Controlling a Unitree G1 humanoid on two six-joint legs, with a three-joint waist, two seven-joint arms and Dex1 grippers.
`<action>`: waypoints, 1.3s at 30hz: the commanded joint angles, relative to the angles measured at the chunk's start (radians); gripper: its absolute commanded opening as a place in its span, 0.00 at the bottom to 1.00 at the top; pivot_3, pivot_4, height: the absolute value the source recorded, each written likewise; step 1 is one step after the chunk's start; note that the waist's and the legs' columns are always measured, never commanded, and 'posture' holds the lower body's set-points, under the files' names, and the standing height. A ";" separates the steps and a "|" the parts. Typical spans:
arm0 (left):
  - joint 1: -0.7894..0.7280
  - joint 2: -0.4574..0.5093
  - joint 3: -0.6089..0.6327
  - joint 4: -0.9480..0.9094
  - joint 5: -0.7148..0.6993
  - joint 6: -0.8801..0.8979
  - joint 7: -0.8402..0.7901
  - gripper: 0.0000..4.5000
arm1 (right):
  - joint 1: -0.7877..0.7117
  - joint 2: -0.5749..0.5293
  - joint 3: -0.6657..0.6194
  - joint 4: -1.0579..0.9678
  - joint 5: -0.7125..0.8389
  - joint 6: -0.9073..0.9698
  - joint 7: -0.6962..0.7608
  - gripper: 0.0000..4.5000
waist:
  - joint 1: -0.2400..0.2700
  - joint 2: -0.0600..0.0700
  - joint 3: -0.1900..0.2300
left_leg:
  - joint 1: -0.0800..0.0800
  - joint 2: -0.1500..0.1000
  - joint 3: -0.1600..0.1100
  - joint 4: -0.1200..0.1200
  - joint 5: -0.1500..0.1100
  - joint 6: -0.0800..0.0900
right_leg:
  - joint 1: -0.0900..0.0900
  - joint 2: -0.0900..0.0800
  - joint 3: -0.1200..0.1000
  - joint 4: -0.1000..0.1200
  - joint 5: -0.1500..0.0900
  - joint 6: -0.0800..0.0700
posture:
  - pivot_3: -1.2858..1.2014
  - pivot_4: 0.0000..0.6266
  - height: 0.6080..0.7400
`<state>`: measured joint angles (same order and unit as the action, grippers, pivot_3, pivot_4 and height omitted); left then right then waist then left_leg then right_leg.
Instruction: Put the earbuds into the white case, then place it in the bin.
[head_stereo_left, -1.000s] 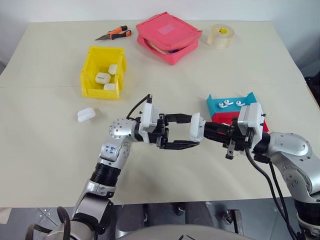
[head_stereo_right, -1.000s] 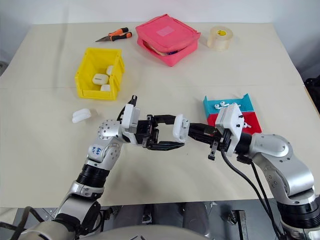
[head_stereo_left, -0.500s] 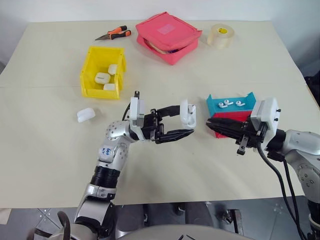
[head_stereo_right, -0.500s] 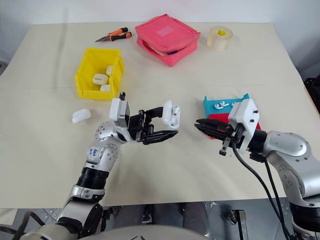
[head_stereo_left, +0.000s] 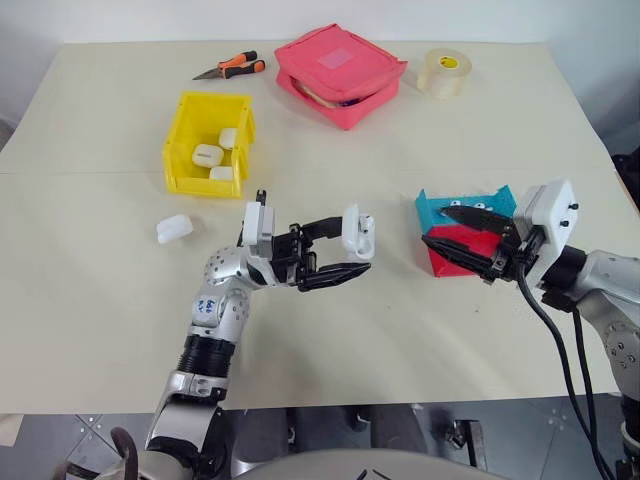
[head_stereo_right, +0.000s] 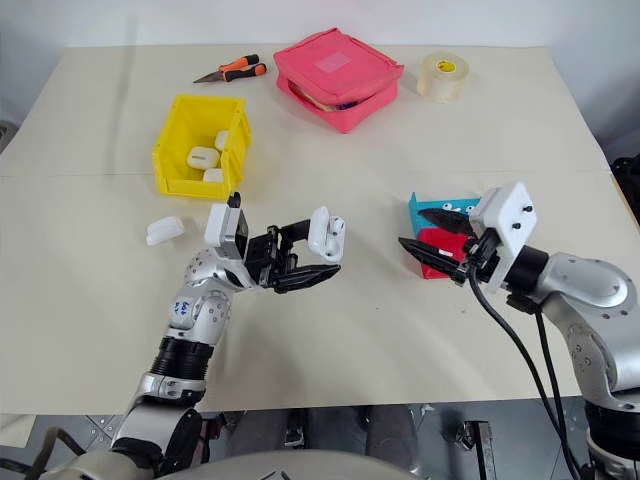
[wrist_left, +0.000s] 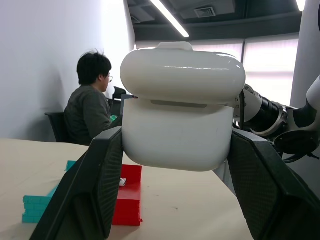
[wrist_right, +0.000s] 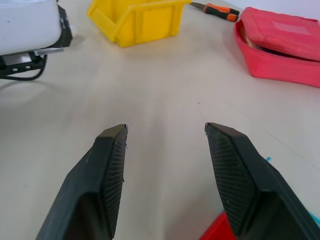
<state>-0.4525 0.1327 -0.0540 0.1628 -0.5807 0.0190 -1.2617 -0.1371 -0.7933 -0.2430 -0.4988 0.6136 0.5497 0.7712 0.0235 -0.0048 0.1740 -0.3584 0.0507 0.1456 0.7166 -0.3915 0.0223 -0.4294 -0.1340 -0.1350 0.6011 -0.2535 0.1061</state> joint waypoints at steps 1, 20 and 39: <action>-0.010 0.008 0.009 -0.007 0.013 -0.040 -0.005 0.62 | -0.007 -0.034 -0.024 0.010 -0.023 0.013 -0.010 0.53 | 0.000 0.000 0.000 | 0.000 0.000 0.000 0.000 0.000 0.000 | 0.000 0.000 0.000 0.000 0.000 0.000 | 0.52 0.24 1.00; -0.025 0.014 0.038 0.049 0.031 -0.111 0.023 0.62 | 0.331 -0.078 -0.396 -0.006 0.000 0.005 0.097 0.53 | 0.000 0.000 0.000 | 0.000 0.000 0.000 0.000 0.000 0.000 | 0.000 0.000 0.001 0.000 0.001 0.001 | 0.52 0.24 1.00; -0.026 -0.005 0.035 0.052 0.047 -0.157 0.049 0.62 | 0.128 -0.211 -0.281 0.136 -0.012 0.088 0.135 1.00 | -0.004 0.000 0.000 | 0.001 0.000 0.001 0.000 0.000 0.001 | 0.000 0.000 0.002 0.000 0.001 0.001 | 0.52 0.24 1.00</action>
<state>-0.4692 0.1319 -0.0186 0.2433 -0.5386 -0.1186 -1.2191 0.0106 -0.9844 -0.5414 -0.3805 0.6083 0.6541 0.8930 0.0194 -0.0047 0.1739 -0.3570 0.0508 0.1464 0.7164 -0.3918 0.0230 -0.4290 -0.1340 -0.1329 0.6009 -0.2529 0.1069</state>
